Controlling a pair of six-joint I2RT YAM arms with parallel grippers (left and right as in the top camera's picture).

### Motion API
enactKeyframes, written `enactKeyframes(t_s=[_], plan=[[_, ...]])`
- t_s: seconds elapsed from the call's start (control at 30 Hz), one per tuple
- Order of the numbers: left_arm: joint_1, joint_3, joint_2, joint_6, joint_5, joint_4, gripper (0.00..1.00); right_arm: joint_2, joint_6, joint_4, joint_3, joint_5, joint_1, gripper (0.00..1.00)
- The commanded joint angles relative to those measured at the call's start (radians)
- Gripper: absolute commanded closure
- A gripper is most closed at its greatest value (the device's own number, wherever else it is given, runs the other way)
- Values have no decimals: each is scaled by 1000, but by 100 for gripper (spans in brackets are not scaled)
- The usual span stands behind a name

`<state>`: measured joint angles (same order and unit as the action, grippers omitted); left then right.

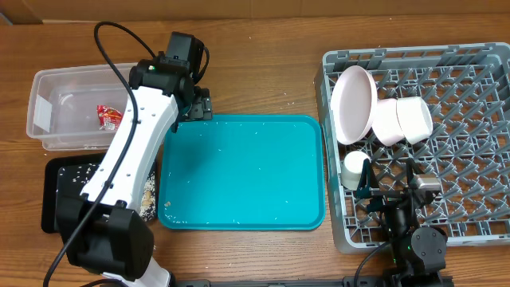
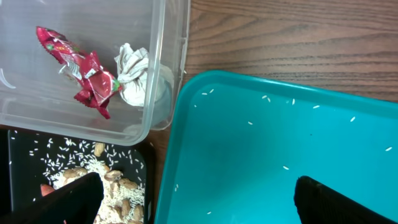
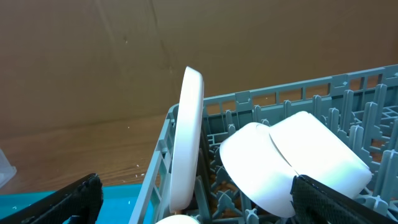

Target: Sort waste into correct bins and load items into the dishwasher

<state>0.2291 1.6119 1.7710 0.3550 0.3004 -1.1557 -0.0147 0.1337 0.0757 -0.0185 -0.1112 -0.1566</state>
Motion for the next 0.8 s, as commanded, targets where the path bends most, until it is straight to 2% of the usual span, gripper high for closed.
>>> enactKeyframes(t_s=[0.0,0.33,0.63,0.77], plan=[[0,13,25,-19,16,1,0,9,-4,-4,10,1,6,0],[17,4,15,-19,16,6,0,9,-4,-4,10,1,6,0],[134,-33,-204,-44,29,-10,0,9,-4,-4,10,1,6,0],[173,-104,-342,-60,23,11,0,9,-4,-4,10,1,6,0]])
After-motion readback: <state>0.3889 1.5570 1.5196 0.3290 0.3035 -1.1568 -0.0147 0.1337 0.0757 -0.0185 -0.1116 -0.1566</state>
